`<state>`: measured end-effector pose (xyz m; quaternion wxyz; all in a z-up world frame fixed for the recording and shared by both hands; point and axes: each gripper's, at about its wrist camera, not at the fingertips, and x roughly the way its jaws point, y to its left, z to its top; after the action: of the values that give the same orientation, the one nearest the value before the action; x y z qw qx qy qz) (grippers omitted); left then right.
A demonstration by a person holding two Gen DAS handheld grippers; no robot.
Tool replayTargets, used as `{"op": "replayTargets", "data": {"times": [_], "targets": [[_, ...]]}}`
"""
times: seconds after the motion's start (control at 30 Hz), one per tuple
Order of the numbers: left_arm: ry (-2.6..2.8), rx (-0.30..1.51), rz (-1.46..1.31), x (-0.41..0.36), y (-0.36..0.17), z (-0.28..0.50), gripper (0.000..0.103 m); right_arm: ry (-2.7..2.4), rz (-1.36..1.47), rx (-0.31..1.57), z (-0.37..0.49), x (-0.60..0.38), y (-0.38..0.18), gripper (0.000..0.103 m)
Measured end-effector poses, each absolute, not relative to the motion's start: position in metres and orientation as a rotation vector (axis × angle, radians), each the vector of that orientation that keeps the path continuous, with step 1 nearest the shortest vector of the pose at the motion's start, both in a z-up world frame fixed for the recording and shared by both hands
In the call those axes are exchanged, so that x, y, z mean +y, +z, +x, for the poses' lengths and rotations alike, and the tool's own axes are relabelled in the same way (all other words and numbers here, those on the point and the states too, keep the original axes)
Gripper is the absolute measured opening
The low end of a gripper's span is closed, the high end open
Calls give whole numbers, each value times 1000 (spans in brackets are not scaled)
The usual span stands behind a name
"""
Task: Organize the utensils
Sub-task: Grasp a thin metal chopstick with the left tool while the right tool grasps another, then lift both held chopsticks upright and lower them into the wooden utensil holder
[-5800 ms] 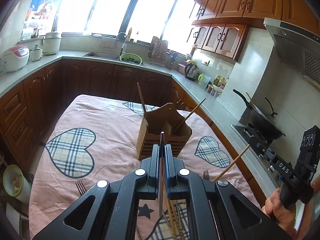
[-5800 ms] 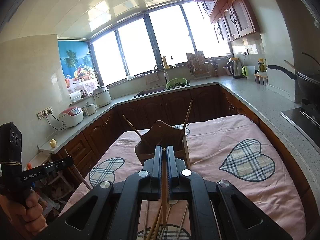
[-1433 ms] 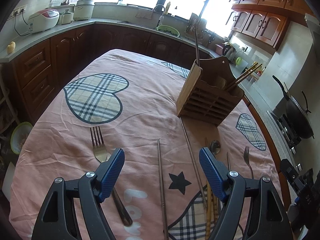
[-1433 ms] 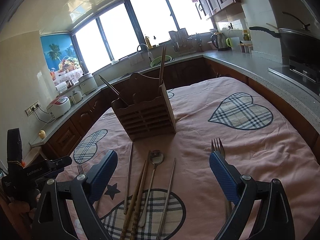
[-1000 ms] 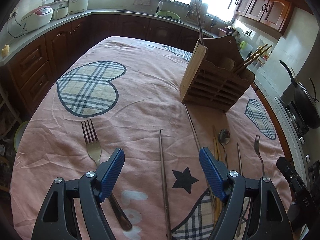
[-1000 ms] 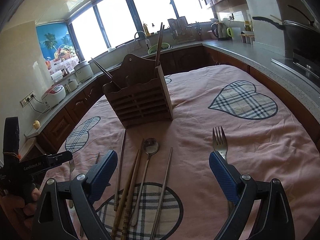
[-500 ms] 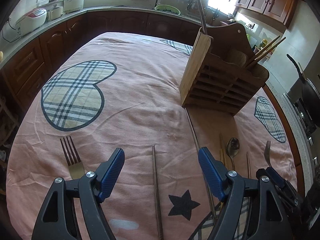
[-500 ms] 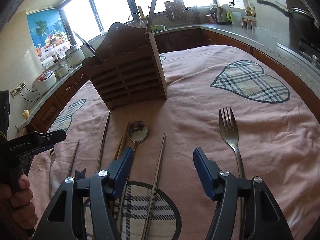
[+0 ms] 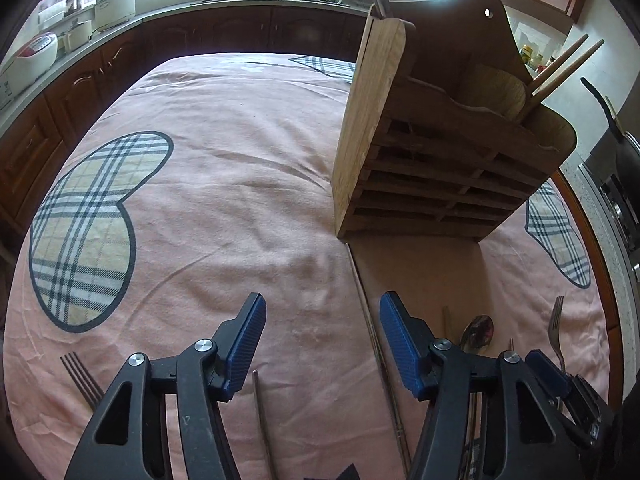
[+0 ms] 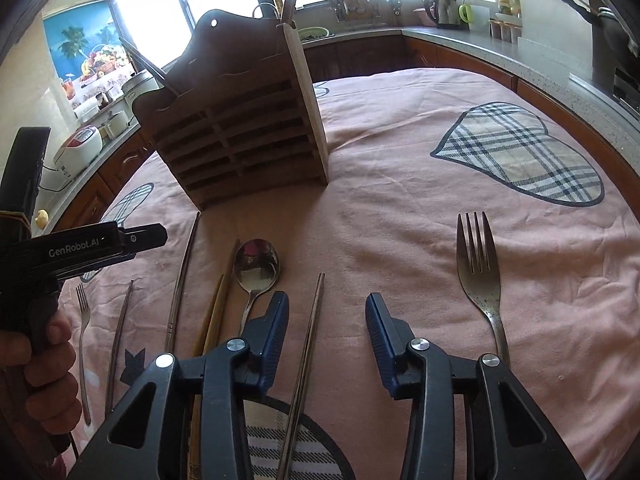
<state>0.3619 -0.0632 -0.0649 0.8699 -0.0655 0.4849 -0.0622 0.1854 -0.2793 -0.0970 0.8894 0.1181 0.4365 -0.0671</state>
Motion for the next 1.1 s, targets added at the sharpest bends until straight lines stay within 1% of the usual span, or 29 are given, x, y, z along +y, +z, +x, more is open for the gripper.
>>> {"op": "replayTargets", "data": {"times": [0.03, 0.07, 0.17, 0.2, 0.33, 0.37, 0.4, 0.43, 0.47, 0.5, 0.57, 0.63, 0.9, 1.1], "targets": [[-132, 1019, -131, -66, -67, 367, 55, -139, 243, 911, 187, -279, -98, 36], [-131, 1025, -127, -68, -69, 372, 51, -138, 240, 915, 188, -280, -98, 32], [-132, 1045, -117, -73, -76, 385, 46, -138, 233, 930, 193, -279, -100, 26], [-133, 1053, -115, -74, -79, 388, 44, -138, 229, 936, 195, -279, -101, 26], [-116, 1044, -74, -82, -85, 393, 43, -137, 183, 948, 200, -273, -102, 25], [-111, 1040, -58, -85, -86, 393, 37, -135, 169, 952, 201, -270, -102, 25], [-106, 1035, -44, -87, -87, 392, 27, -131, 154, 955, 202, -267, -102, 24], [-105, 1031, -30, -89, -88, 392, 24, -128, 142, 959, 204, -265, -102, 21], [-111, 1030, -18, -92, -89, 393, 18, -126, 132, 962, 205, -264, -103, 17], [-117, 1029, -9, -94, -90, 393, 12, -124, 125, 964, 206, -263, -103, 15], [-127, 1029, 6, -97, -91, 392, 8, -124, 117, 967, 208, -262, -104, 11], [-136, 1028, 11, -97, -92, 391, 7, -127, 112, 968, 208, -262, -104, 8], [-204, 1052, -106, -78, -86, 372, 4, -104, 174, 958, 201, -268, -100, 5], [-226, 1007, -172, -62, -61, 344, 3, -76, 203, 923, 195, -270, -84, 4]]}}
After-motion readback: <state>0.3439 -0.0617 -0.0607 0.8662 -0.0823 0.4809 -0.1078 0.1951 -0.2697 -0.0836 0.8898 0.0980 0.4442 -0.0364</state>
